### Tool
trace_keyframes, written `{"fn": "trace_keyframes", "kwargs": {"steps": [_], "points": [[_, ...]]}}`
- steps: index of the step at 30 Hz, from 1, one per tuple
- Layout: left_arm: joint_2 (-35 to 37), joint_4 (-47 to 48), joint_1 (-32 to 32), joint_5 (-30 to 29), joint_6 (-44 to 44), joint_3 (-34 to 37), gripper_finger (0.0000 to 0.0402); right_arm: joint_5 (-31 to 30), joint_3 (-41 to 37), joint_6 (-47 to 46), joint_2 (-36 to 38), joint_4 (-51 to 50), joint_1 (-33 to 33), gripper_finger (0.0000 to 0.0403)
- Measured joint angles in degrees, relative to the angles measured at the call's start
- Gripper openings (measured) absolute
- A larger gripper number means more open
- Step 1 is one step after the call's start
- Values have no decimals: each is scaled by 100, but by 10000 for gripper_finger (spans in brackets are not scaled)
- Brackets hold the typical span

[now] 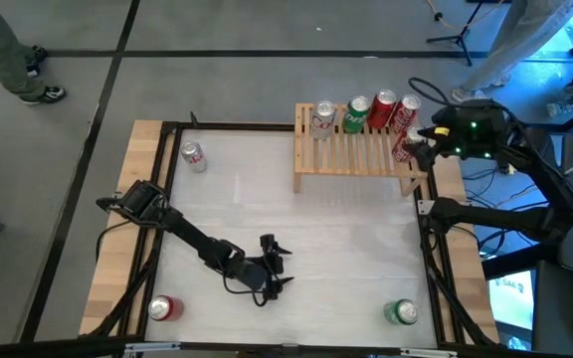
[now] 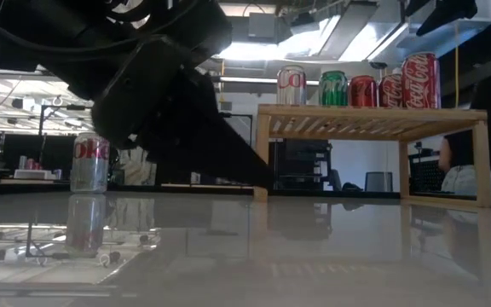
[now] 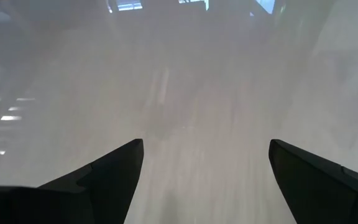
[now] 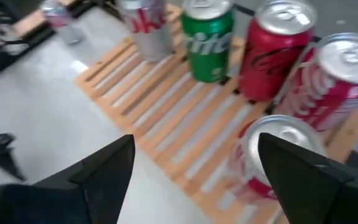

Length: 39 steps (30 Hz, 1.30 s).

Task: Place canned beverage on shelf
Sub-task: Put the red black soda can on the shelf aligned with the other red black soda can

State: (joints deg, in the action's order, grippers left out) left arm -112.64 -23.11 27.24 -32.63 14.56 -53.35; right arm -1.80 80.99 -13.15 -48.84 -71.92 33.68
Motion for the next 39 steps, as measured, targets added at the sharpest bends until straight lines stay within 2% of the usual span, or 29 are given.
{"fn": "trace_keyframes", "kwargs": {"steps": [3,12,16,21,26,30,39], "points": [[4,48,4,-14,-12,-85,336,200,-37,-104,25,43,-210,334],[526,1260,194,-288,31,-462,336,-40,-839,-361,245,1092,-1548,335],[998,1738,343,-312,199,-481,336,-523,-868,-581,95,1252,-2284,335],[1644,2826,531,-318,789,-476,336,-1220,-861,-821,-106,1350,-3256,335],[2126,3818,721,-251,1502,-475,335,-1833,-859,-1091,-556,1494,-4291,335],[2364,4446,888,-237,1848,-481,331,-2113,-857,-1153,-1077,2018,-5103,335],[2437,5925,1345,-193,2563,-1264,322,-2737,-857,-741,-2597,3154,-6437,335]]}}
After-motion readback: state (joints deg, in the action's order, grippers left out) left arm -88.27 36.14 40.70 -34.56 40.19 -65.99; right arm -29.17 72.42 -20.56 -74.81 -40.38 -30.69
